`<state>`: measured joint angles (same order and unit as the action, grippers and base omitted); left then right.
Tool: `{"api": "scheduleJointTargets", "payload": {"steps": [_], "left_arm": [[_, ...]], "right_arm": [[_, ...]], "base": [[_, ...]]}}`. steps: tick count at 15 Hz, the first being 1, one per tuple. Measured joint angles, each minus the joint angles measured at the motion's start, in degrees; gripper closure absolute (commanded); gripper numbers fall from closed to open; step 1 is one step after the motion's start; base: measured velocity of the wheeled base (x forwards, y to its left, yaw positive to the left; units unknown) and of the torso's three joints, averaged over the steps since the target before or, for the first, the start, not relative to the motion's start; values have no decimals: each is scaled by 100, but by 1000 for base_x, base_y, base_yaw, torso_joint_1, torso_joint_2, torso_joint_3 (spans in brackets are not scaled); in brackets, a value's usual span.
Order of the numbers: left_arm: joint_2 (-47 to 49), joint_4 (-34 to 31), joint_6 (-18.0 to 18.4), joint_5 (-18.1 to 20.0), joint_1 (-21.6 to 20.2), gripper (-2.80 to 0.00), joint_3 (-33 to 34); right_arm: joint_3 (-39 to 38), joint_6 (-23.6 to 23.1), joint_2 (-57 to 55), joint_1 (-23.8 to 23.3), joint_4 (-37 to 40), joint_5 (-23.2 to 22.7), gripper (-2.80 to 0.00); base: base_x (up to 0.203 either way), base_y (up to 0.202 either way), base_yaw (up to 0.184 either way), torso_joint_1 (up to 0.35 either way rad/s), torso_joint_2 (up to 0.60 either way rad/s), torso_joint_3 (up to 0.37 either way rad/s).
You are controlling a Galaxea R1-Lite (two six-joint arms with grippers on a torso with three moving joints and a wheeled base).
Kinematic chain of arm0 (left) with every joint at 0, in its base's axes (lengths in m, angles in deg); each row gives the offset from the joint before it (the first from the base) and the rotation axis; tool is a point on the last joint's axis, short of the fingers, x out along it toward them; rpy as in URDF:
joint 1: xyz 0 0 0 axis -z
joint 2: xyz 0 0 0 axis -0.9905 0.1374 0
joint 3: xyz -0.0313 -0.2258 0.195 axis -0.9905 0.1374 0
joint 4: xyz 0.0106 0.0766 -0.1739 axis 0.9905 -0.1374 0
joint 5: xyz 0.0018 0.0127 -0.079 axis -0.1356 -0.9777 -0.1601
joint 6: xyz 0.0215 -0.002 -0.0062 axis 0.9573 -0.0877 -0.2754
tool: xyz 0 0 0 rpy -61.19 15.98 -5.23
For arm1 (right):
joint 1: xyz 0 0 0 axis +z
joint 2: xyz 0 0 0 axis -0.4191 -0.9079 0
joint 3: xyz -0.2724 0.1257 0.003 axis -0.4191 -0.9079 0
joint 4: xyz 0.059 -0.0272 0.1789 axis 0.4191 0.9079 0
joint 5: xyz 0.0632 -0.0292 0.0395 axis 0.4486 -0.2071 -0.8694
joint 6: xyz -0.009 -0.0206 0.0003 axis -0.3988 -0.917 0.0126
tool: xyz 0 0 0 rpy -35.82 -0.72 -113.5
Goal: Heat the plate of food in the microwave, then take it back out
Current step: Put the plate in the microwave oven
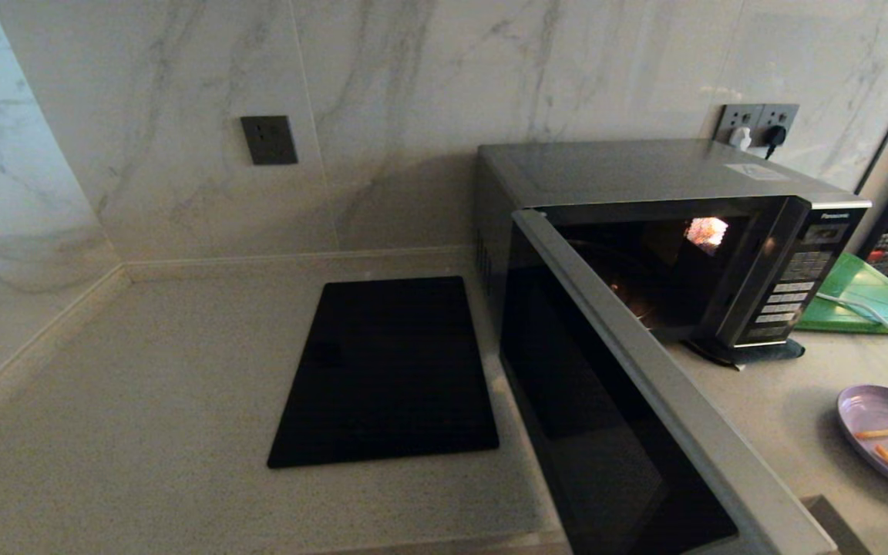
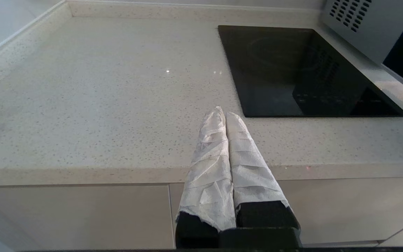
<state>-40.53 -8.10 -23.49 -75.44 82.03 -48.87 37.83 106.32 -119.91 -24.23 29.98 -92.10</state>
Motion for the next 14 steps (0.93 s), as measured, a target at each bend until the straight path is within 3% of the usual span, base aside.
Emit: {"api": "scheduleJointTargets", "payload": {"steps": [14], "left_arm": [[0, 0, 1, 1, 0, 0, 0]], "right_arm": [[-46, 9, -135, -61, 4, 415, -280]], "base": [[0, 0, 0, 0, 0, 0]]}}
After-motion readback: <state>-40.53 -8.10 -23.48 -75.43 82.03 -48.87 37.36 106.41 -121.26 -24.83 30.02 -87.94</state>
